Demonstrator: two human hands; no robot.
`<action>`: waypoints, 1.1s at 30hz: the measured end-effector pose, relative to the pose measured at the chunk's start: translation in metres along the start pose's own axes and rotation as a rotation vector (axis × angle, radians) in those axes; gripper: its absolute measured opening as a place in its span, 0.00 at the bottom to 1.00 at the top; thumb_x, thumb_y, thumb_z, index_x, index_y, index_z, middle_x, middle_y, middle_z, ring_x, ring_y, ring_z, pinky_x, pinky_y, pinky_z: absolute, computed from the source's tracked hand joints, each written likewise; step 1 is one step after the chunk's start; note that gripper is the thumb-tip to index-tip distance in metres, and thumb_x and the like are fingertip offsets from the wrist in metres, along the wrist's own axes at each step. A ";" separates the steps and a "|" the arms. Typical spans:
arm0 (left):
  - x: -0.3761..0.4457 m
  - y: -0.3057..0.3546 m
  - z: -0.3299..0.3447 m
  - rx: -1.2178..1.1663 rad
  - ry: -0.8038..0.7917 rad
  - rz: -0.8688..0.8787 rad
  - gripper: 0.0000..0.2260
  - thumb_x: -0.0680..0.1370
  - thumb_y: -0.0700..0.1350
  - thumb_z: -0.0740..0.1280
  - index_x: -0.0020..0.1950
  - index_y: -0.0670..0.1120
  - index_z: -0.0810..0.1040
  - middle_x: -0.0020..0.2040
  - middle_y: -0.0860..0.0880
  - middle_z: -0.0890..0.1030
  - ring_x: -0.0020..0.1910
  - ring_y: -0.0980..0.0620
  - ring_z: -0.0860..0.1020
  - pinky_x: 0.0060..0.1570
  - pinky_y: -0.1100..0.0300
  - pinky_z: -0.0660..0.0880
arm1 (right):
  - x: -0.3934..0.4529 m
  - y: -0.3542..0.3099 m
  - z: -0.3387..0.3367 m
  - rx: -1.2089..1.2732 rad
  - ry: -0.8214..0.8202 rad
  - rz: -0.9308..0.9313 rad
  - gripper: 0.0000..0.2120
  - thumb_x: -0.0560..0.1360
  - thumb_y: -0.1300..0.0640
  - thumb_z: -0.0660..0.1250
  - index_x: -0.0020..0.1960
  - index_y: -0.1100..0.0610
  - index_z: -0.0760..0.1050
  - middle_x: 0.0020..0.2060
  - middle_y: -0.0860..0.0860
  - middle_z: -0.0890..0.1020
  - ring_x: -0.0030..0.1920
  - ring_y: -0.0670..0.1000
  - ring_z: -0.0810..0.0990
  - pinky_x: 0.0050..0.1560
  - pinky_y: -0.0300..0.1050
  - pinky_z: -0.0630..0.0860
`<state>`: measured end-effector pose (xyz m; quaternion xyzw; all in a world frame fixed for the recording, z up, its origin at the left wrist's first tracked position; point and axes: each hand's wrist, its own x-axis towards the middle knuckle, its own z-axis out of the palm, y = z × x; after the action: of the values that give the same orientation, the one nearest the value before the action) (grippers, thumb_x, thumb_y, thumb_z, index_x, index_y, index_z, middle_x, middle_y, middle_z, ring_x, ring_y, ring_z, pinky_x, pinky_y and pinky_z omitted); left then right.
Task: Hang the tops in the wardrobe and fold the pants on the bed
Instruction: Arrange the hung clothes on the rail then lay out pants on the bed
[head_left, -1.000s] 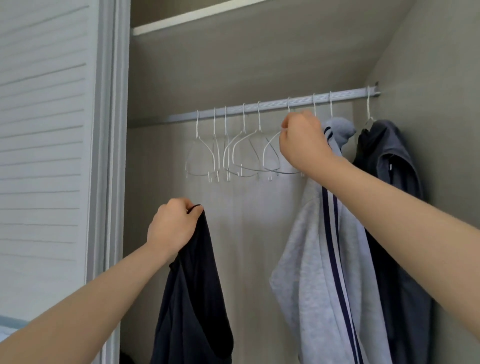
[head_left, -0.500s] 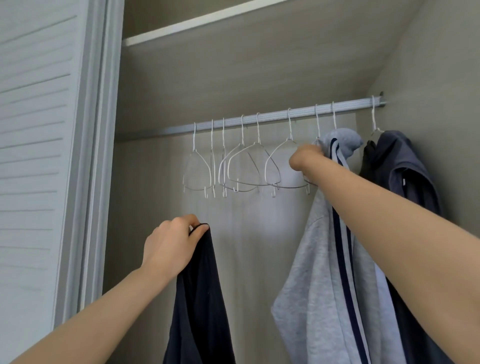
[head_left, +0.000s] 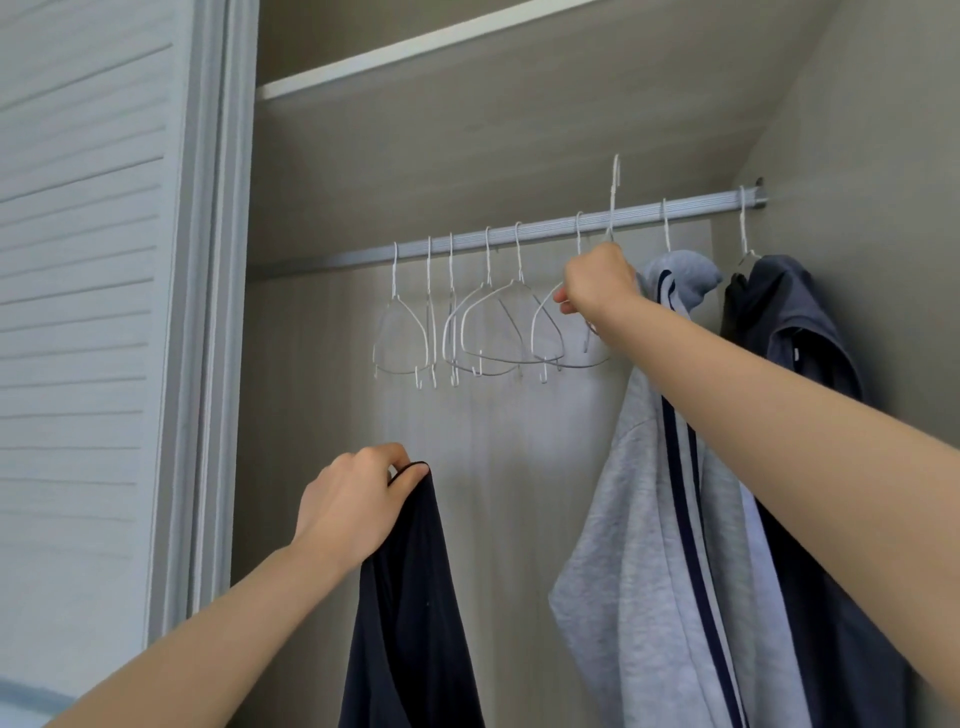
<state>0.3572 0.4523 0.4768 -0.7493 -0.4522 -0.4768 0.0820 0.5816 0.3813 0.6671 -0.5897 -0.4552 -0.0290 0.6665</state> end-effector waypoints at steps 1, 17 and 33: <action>-0.004 -0.001 -0.002 -0.001 -0.006 0.003 0.13 0.79 0.60 0.61 0.40 0.54 0.76 0.33 0.53 0.78 0.40 0.48 0.77 0.38 0.55 0.74 | -0.010 -0.001 0.000 0.026 -0.019 0.000 0.18 0.78 0.65 0.52 0.68 0.65 0.62 0.58 0.58 0.77 0.53 0.57 0.80 0.29 0.41 0.66; -0.095 -0.023 -0.035 -0.006 -0.166 -0.049 0.14 0.80 0.58 0.62 0.40 0.52 0.77 0.35 0.54 0.80 0.36 0.53 0.77 0.35 0.57 0.74 | -0.306 0.032 -0.053 0.258 -0.366 -0.047 0.14 0.82 0.54 0.52 0.66 0.51 0.56 0.40 0.48 0.82 0.48 0.48 0.80 0.34 0.21 0.66; -0.130 -0.076 -0.017 0.137 -0.284 -0.288 0.17 0.80 0.53 0.64 0.35 0.46 0.76 0.32 0.47 0.78 0.32 0.49 0.76 0.31 0.59 0.69 | -0.337 0.086 -0.147 0.697 -0.840 0.322 0.16 0.80 0.51 0.56 0.63 0.52 0.77 0.27 0.51 0.63 0.28 0.49 0.63 0.37 0.49 0.71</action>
<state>0.2713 0.4088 0.3605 -0.7294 -0.5928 -0.3414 -0.0008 0.5183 0.1203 0.4013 -0.3580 -0.5681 0.4618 0.5795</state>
